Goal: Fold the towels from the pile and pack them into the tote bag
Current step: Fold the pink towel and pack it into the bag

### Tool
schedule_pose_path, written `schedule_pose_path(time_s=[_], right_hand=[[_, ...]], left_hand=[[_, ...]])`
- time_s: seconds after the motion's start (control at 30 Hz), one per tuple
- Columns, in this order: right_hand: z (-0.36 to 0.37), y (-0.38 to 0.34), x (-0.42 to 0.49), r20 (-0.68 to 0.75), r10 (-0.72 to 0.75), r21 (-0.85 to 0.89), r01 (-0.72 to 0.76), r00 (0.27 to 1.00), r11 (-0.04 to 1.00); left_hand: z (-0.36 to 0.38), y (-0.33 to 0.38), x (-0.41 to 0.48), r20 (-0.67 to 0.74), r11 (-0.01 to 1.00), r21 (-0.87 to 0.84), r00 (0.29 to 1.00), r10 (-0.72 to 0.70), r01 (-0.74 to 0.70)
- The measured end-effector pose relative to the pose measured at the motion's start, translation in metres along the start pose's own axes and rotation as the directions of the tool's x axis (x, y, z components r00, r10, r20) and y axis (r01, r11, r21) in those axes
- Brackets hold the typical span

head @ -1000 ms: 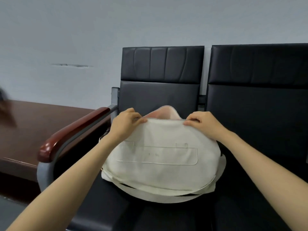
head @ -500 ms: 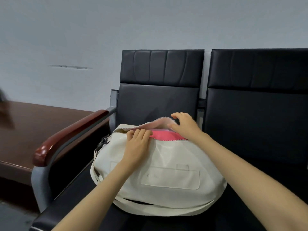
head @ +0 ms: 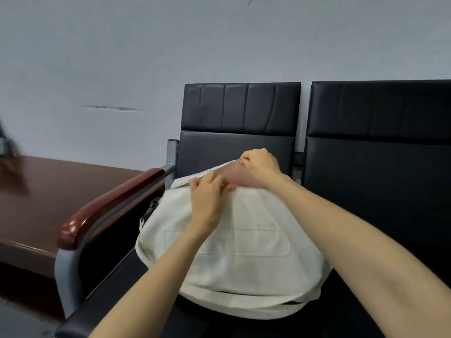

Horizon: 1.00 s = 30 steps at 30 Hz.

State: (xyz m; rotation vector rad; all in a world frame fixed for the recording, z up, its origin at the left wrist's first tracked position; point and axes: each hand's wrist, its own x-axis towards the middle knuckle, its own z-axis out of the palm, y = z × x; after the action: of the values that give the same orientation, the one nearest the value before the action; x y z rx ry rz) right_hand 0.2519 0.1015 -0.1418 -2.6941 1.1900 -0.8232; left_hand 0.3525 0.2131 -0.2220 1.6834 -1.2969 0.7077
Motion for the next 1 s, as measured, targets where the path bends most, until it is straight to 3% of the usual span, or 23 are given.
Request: schedule_pose_path(time_s=[0.1,0.27,0.4,0.47,0.57,0.63,0.73,0.8,1.0], right_hand=[[0.012,-0.003,-0.030,-0.001,-0.042,-0.035,0.042,0.999,0.998],[0.066,0.023,-0.076,0.129,-0.033,0.030,0.029,0.991,0.999],[0.089,0.026,-0.091,0.059,-0.220,-0.083,0.224,0.974,0.971],[0.092,0.027,-0.098,0.088,-0.258,-0.114,0.267,0.962,0.957],[0.085,0.030,-0.099,0.107,-0.262,-0.135,0.276,0.959,0.952],[0.077,0.034,-0.102,0.019,-0.244,-0.238,0.242,0.970,0.941],[0.070,0.055,-0.112,0.056,-0.166,-0.309,0.175,0.984,0.935],[0.067,0.064,-0.120,0.038,-0.142,-0.319,0.146,0.989,0.936],[0.075,0.072,-0.127,-0.055,-0.191,-0.207,0.176,0.980,0.963]], left_hand=[[0.002,-0.009,0.012,-0.038,0.997,-0.007,0.996,-0.077,0.077],[0.033,-0.032,-0.031,0.174,0.999,0.044,0.985,0.002,-0.010],[0.040,-0.031,-0.037,0.107,0.995,0.008,0.989,-0.099,0.099],[0.035,-0.035,-0.033,0.097,0.993,0.107,0.995,0.038,-0.048],[0.030,-0.054,-0.030,0.247,0.940,0.237,0.951,0.187,-0.246],[0.024,-0.065,-0.025,0.348,0.922,0.234,0.912,0.217,-0.309],[0.012,-0.084,-0.018,0.443,0.880,0.159,0.829,0.342,-0.448],[0.002,-0.098,-0.016,0.494,0.893,0.139,0.812,0.312,-0.428],[-0.010,-0.110,-0.030,0.459,0.989,0.074,0.885,0.082,-0.130]])
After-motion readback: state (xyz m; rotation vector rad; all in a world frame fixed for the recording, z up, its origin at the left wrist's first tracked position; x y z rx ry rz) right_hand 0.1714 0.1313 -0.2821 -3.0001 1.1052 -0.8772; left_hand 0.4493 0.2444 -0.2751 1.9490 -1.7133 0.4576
